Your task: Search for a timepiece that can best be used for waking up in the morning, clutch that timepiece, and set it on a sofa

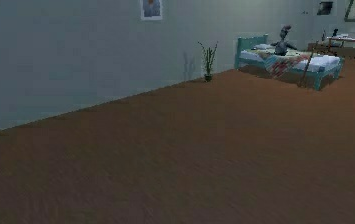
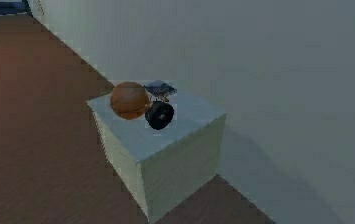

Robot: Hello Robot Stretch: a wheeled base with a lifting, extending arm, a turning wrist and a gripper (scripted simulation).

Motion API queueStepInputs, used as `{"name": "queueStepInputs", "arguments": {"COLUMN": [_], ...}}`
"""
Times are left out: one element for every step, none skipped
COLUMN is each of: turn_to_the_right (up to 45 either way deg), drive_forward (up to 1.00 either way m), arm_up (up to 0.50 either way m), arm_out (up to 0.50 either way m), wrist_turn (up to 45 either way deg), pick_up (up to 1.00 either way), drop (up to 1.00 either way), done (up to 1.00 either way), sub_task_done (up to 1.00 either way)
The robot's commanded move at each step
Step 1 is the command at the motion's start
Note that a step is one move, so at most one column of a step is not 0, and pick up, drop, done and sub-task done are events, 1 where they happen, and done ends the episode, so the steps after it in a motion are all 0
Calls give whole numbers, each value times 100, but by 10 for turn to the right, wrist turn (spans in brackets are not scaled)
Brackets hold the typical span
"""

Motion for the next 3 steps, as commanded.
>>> {"name": "queueStepInputs", "arguments": {"turn_to_the_right": [450, 330, 0], "drive_forward": [0, 0, 30], "arm_up": [0, 0, 0], "arm_out": [0, 0, 0], "wrist_turn": [0, 0, 0], "pick_up": [0, 0, 0], "drop": [0, 0, 0], "done": [0, 0, 0], "sub_task_done": [0, 0, 0]}}
